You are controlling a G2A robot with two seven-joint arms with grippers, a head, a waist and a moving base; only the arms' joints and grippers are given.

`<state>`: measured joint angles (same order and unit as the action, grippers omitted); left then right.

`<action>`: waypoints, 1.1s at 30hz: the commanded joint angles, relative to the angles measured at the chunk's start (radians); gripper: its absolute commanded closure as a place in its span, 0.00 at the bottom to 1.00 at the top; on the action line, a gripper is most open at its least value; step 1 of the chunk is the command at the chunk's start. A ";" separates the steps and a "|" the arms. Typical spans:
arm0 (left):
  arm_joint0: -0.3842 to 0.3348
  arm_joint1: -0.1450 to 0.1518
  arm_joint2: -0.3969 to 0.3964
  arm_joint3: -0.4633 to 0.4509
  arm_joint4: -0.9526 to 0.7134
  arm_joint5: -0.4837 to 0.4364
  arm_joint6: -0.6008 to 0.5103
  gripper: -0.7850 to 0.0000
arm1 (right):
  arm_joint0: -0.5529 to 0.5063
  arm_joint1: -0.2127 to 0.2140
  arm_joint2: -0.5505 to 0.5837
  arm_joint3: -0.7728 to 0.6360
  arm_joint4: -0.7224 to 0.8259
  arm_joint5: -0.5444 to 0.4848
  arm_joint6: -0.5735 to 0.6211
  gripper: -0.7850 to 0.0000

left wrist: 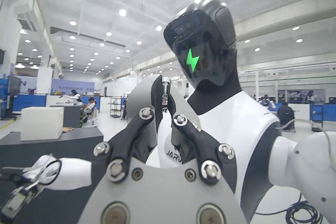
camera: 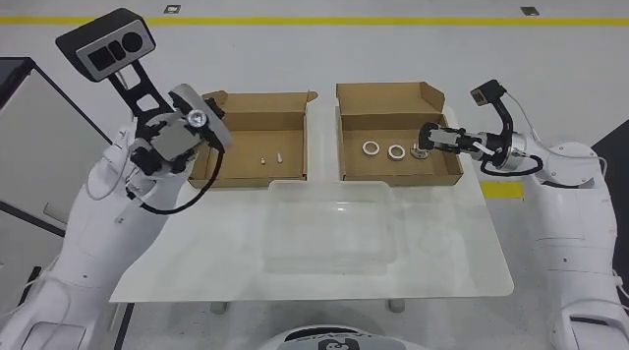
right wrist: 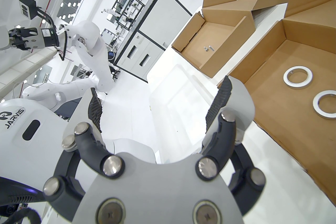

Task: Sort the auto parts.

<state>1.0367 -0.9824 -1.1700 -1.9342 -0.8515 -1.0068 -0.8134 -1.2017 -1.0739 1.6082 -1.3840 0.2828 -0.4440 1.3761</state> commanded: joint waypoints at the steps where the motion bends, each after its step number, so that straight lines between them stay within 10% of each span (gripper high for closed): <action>1: 0.005 0.000 -0.017 0.004 0.055 0.007 -0.006 1.00 | 0.000 0.000 0.000 0.000 0.000 0.000 0.000 0.00; 23: 0.025 -0.024 -0.007 -0.056 -0.125 0.007 -0.007 1.00 | 0.000 0.000 0.000 0.000 0.000 0.000 0.000 0.00; 33: 0.031 -0.024 -0.067 -0.027 0.042 0.058 -0.058 1.00 | 0.000 0.000 0.000 0.000 0.000 0.000 0.000 0.00</action>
<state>1.0661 -1.0069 -1.2293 -1.9645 -0.8455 -0.9562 -0.8641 -1.2017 -1.0739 1.6082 -1.3840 0.2828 -0.4440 1.3761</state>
